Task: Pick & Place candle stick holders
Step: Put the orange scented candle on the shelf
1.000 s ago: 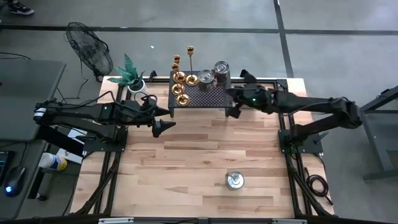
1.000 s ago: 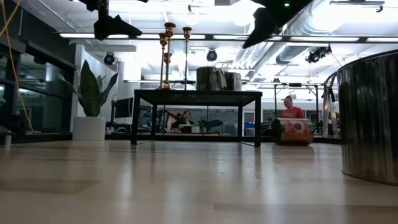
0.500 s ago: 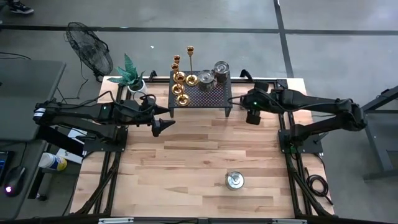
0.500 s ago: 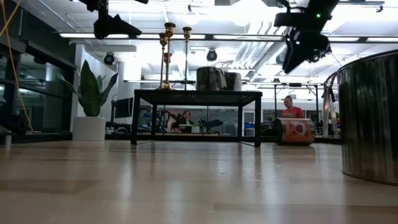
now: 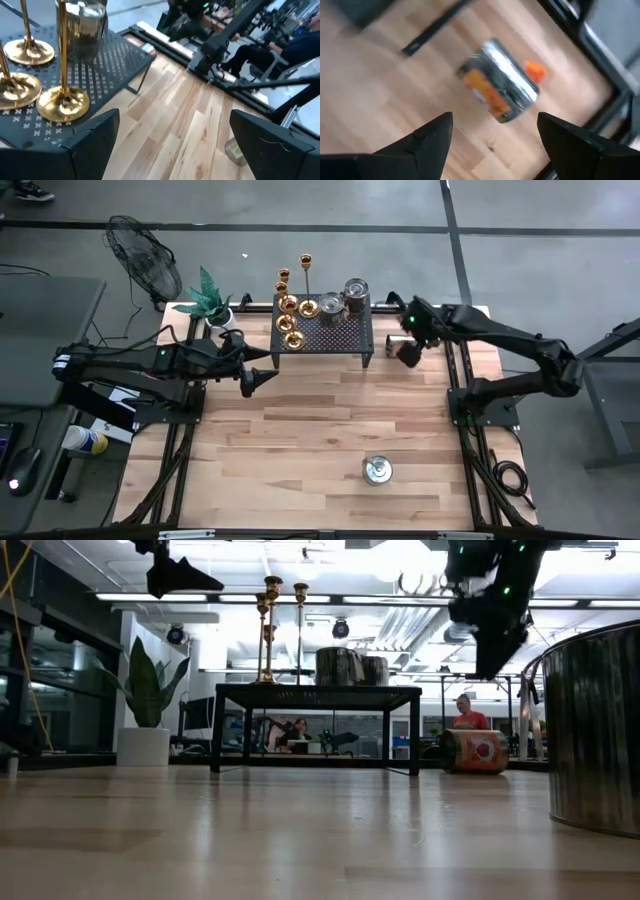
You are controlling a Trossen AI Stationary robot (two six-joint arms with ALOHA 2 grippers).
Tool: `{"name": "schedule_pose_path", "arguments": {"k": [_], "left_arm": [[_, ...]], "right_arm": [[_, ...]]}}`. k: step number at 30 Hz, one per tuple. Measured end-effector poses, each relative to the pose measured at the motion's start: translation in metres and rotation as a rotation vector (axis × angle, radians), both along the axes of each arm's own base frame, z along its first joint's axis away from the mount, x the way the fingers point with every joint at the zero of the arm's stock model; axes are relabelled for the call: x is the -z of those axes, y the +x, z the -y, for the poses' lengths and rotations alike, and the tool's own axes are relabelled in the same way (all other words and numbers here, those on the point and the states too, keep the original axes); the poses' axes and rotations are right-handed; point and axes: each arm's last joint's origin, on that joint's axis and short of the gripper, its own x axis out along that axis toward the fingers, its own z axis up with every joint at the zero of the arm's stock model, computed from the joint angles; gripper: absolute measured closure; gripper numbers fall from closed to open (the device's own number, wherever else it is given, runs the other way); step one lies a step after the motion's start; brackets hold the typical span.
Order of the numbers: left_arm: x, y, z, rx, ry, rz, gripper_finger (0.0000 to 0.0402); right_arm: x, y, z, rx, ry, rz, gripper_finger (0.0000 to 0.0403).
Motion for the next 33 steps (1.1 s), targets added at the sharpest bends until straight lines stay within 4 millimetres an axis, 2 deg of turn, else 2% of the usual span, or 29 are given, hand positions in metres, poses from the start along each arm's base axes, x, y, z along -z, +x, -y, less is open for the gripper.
{"name": "schedule_pose_path", "arguments": {"k": [3, 5, 10, 16, 18, 21, 27, 33], "left_arm": [[0.000, 0.000, 0.000, 0.001, -0.006, 0.002, 0.0027], [0.000, 0.000, 0.000, 0.008, -0.006, -0.001, 0.0027], [0.001, 0.000, 0.000, 0.009, -0.002, -0.012, 0.0027], [0.000, -0.001, 0.000, 0.014, -0.003, -0.008, 0.0027], [0.001, -0.001, 0.000, 0.016, -0.004, -0.009, 0.0027], [0.001, -0.001, 0.001, 0.024, -0.006, -0.013, 0.0027], [0.001, -0.001, 0.001, 0.047, -0.004, -0.015, 0.0027], [0.001, -0.001, 0.001, 0.049, 0.004, -0.017, 0.0027]], "right_arm": [[0.007, -0.003, 0.016, 0.216, 0.064, 0.032, 0.0120], [0.011, -0.004, 0.025, 0.296, 0.090, 0.053, 0.0120], [0.018, -0.001, 0.044, 0.384, 0.161, 0.153, 0.0120], [0.024, -0.004, 0.056, 0.434, 0.153, 0.135, 0.0120], [0.026, -0.005, 0.060, 0.390, 0.154, 0.125, 0.0120], [0.028, -0.003, 0.059, 0.230, 0.163, 0.089, 0.0121], [0.030, -0.005, 0.052, -0.090, 0.090, -0.111, 0.0121], [0.041, 0.011, 0.044, -0.415, 0.060, -0.248, 0.0119]]}}
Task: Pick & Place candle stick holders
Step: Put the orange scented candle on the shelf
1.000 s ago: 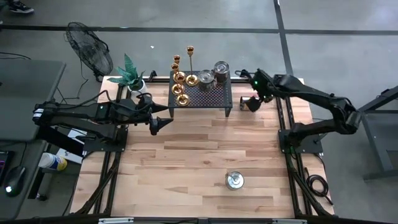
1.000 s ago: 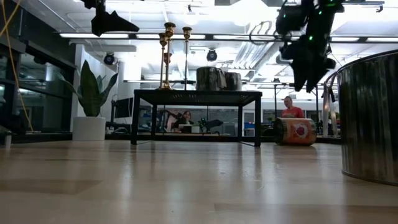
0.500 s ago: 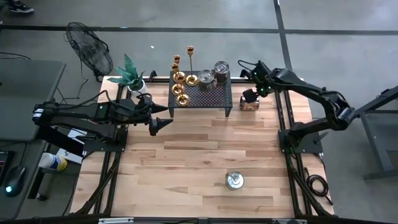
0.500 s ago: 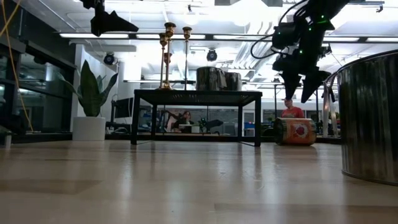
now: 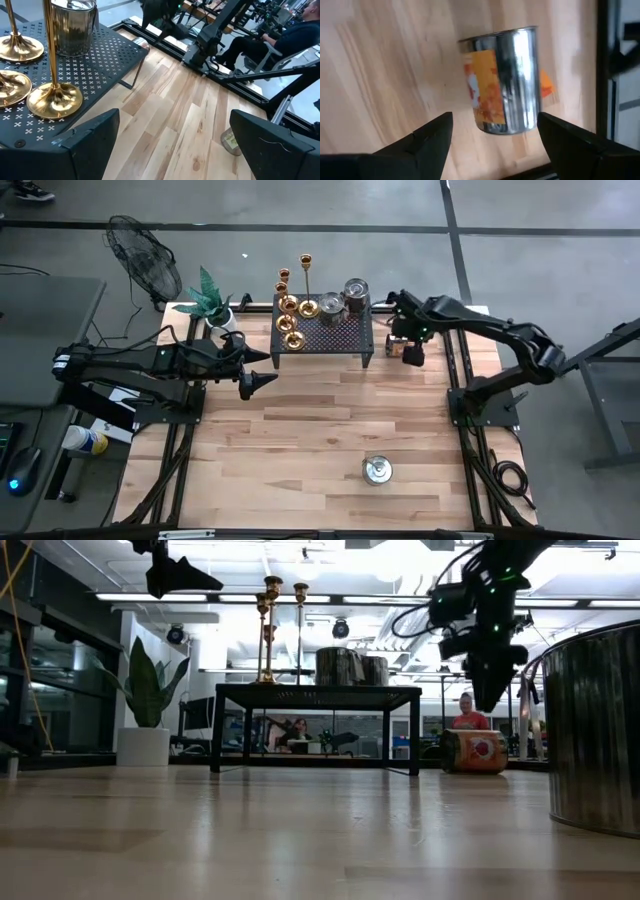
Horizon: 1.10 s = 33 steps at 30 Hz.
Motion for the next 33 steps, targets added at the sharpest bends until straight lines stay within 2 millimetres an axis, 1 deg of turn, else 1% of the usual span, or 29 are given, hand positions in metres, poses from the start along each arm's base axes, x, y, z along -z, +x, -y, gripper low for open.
{"name": "schedule_pose_path", "arguments": {"k": [3, 7, 11, 15, 20, 26, 33], "left_arm": [[0.000, 0.000, 0.000, 0.000, 0.001, -0.001, 0.0027], [0.000, 0.000, 0.000, 0.001, 0.001, -0.004, 0.0027], [0.002, 0.000, 0.001, 0.019, -0.005, -0.017, 0.0027], [0.002, 0.000, 0.001, 0.040, -0.012, -0.023, 0.0027], [0.002, 0.000, 0.001, 0.045, -0.013, -0.023, 0.0027], [0.003, -0.001, 0.001, 0.048, -0.014, -0.028, 0.0027], [0.003, -0.001, 0.001, 0.049, -0.015, -0.029, 0.0027]], "right_arm": [[0.013, 0.010, 0.000, -0.097, -0.016, -0.095, 0.0119], [0.028, 0.020, 0.003, -0.162, -0.083, -0.220, 0.0119], [0.040, 0.025, 0.006, -0.203, -0.054, -0.269, 0.0118], [0.050, 0.030, 0.010, -0.212, -0.046, -0.274, 0.0118], [0.056, 0.036, 0.015, -0.232, -0.056, -0.252, 0.0118], [0.057, 0.041, 0.017, -0.218, 0.016, -0.112, 0.0118], [0.057, 0.041, 0.016, -0.228, 0.070, -0.075, 0.0118]]}}
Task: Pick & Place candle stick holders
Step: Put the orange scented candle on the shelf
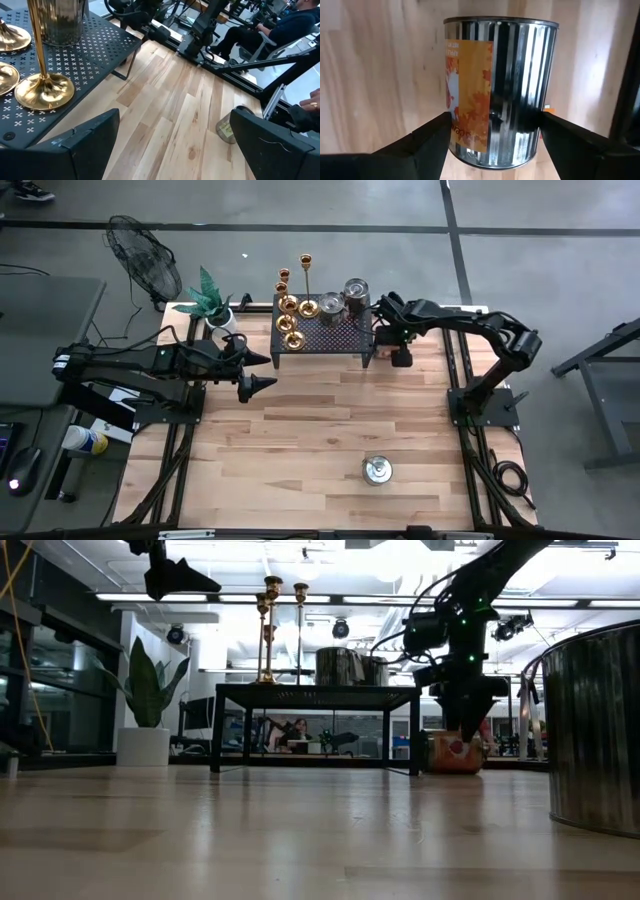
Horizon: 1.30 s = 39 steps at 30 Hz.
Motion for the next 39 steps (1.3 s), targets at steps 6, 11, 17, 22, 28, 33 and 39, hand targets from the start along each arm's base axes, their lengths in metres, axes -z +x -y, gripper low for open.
{"name": "schedule_pose_path", "arguments": {"k": [6, 11, 17, 22, 28, 33, 39], "left_arm": [[0.000, 0.000, 0.000, 0.001, 0.000, 0.000, 0.0027], [0.000, 0.000, 0.000, 0.000, 0.000, 0.000, 0.0027], [0.000, 0.000, 0.000, 0.001, 0.000, 0.000, 0.0027], [0.000, 0.000, 0.000, 0.001, 0.005, -0.001, 0.0027], [0.000, 0.000, 0.000, 0.000, 0.007, -0.001, 0.0027], [0.000, 0.000, 0.000, -0.007, 0.011, -0.002, 0.0027], [0.000, 0.000, 0.000, -0.007, 0.013, -0.002, 0.0027]], "right_arm": [[0.001, -0.007, -0.006, 0.021, 0.087, -0.054, 0.0118], [0.001, -0.018, -0.018, 0.026, 0.247, -0.143, 0.0118], [0.002, -0.019, -0.021, 0.068, 0.322, -0.124, 0.0118], [0.002, -0.017, -0.022, 0.065, 0.328, -0.108, 0.0118], [0.011, -0.019, -0.027, 0.051, 0.321, -0.082, 0.0118], [0.013, -0.019, -0.030, 0.041, 0.307, -0.079, 0.0112], [0.014, -0.013, -0.032, 0.054, 0.317, -0.025, 0.0101]]}}
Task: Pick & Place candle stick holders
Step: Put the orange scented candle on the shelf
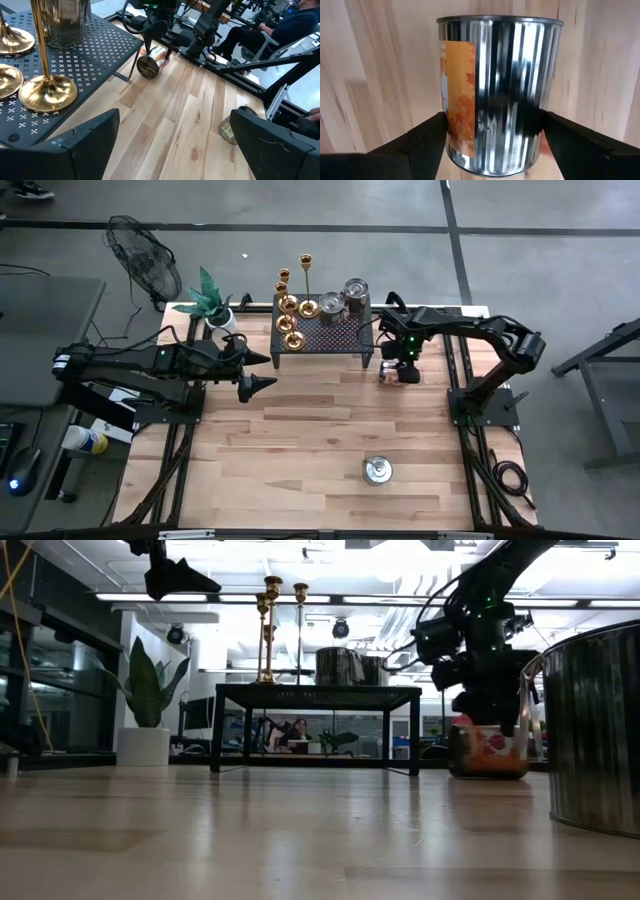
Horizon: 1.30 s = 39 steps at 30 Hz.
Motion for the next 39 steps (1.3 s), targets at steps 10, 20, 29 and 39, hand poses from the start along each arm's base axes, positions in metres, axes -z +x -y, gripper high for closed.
{"name": "schedule_pose_path", "arguments": {"k": [10, 20, 29, 39], "left_arm": [[0.000, 0.000, 0.000, -0.001, 0.003, 0.000, 0.0027], [0.000, 0.000, 0.000, 0.003, 0.012, -0.002, 0.0027], [0.000, 0.000, 0.000, 0.003, 0.014, -0.003, 0.0027], [0.000, 0.000, 0.000, 0.006, 0.015, -0.003, 0.0027]], "right_arm": [[0.001, 0.020, -0.008, 0.041, -0.021, 0.121, 0.0099], [0.000, 0.018, -0.031, 0.037, 0.017, -0.026, 0.0090], [0.001, 0.025, -0.043, 0.003, 0.004, -0.012, 0.0090], [0.010, 0.024, -0.056, 0.001, 0.031, 0.003, 0.0089]]}}
